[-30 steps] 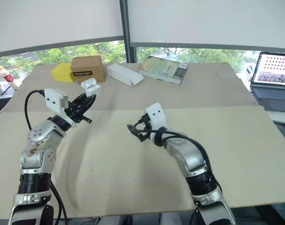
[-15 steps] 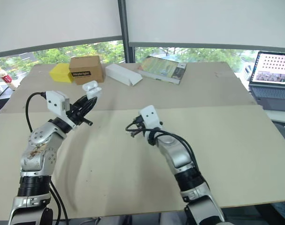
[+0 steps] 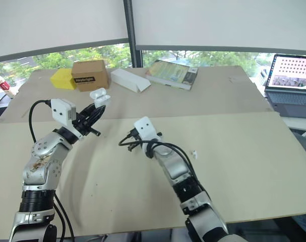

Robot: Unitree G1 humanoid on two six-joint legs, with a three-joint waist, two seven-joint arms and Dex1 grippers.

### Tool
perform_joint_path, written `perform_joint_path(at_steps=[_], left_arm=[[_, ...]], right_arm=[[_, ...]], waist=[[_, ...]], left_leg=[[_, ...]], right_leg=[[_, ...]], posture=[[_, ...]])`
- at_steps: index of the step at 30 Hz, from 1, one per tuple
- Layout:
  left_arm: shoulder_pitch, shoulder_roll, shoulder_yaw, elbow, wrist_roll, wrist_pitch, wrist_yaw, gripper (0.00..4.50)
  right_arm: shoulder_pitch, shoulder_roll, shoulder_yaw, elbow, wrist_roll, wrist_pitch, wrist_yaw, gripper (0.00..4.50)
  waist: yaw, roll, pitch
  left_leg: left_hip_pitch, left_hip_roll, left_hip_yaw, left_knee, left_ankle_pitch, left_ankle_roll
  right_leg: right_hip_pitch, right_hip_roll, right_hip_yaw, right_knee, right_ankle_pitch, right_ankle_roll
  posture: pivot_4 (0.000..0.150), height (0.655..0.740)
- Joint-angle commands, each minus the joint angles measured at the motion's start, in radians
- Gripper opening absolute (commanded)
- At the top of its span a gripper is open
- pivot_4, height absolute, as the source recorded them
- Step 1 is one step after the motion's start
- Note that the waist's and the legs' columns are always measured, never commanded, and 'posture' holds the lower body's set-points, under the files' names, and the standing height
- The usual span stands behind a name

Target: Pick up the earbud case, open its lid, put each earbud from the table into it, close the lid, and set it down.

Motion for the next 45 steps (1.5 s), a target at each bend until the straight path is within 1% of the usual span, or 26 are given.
perform_joint_path(at_steps=[1,9,16,24,28,33,37,39,42,45], left_arm=[[-0.007,0.0,-0.001,-0.049,-0.009,-0.005,0.006,0.5],[-0.013,0.003,-0.005,-0.039,-0.011,-0.006,0.001,0.5],[-0.009,0.007,-0.004,-0.038,-0.011,-0.006,0.0,0.5],[-0.01,0.009,-0.005,-0.034,-0.01,-0.007,-0.005,0.5],[-0.015,0.011,-0.005,-0.029,-0.009,-0.007,-0.007,0.5],[-0.013,0.016,0.0,-0.03,-0.011,-0.006,-0.009,0.5],[-0.013,0.017,-0.001,-0.027,-0.011,-0.007,-0.009,0.5],[-0.013,0.014,-0.004,-0.026,-0.01,-0.01,-0.009,0.5],[-0.015,0.009,-0.008,-0.028,-0.01,-0.009,-0.006,0.5],[-0.017,0.011,-0.007,-0.027,-0.01,-0.009,-0.007,0.5]], right_arm=[[-0.016,0.005,0.003,-0.016,-0.025,-0.007,0.001,0.02],[0.021,-0.031,0.013,-0.062,-0.052,0.028,0.043,0.02],[0.064,-0.095,-0.001,-0.136,-0.051,0.058,0.078,0.02],[0.076,-0.117,-0.012,-0.177,-0.047,0.073,0.09,0.02],[0.081,-0.129,-0.037,-0.217,-0.037,0.085,0.088,0.02],[0.094,-0.158,-0.099,-0.323,0.009,0.125,0.105,0.02],[0.093,-0.149,-0.127,-0.386,0.074,0.164,0.139,1.22],[0.094,-0.142,-0.112,-0.387,0.073,0.164,0.142,1.94],[0.099,-0.116,-0.087,-0.362,0.067,0.157,0.14,2.92],[0.082,-0.086,-0.059,-0.301,0.043,0.14,0.126,4.0]], waist=[[0.0,0.0,0.0],[0.0,0.0,0.0],[0.0,0.0,0.0],[0.0,0.0,0.0],[0.0,0.0,0.0],[0.002,0.0,0.0],[0.002,0.0,0.0],[-0.001,0.0,0.0],[-0.001,0.0,0.0],[-0.001,0.0,0.0]], left_leg=[[0.0,0.0,0.0,0.0,0.0,0.0],[0.0,0.0,0.0,0.0,0.0,0.0],[0.0,0.0,0.0,0.0,0.0,0.0],[0.0,0.0,0.0,0.0,0.0,0.0],[0.0,0.0,0.0,0.0,0.0,0.0],[0.0,0.0,0.0,0.0,0.0,0.0],[0.0,0.0,0.0,0.0,0.0,0.001],[0.0,0.0,0.0,0.0,0.0,0.001],[0.0,0.0,0.0,0.0,0.0,0.001],[0.0,0.0,0.0,0.0,0.0,0.001]], right_leg=[[0.0,0.0,0.0,0.0,0.0,0.0],[0.0,0.0,0.0,0.0,0.0,0.0],[0.0,0.0,0.0,0.0,0.0,0.0],[0.0,0.0,0.0,0.0,0.0,0.0],[0.0,0.0,0.0,0.0,0.0,0.0],[0.0,0.0,0.0,0.0,0.0,0.0],[0.0,0.0,0.0,0.0,0.0,0.0],[0.0,0.0,0.0,0.0,0.0,0.0],[0.0,0.0,0.0,0.0,0.0,0.0],[0.0,0.0,0.0,0.0,0.0,0.0]], posture=[[0.15,0.74],[0.15,0.74],[0.15,0.74],[0.15,0.74],[0.15,0.74],[0.15,0.74],[0.15,0.74],[0.15,0.74],[0.15,0.74],[0.15,0.74]])
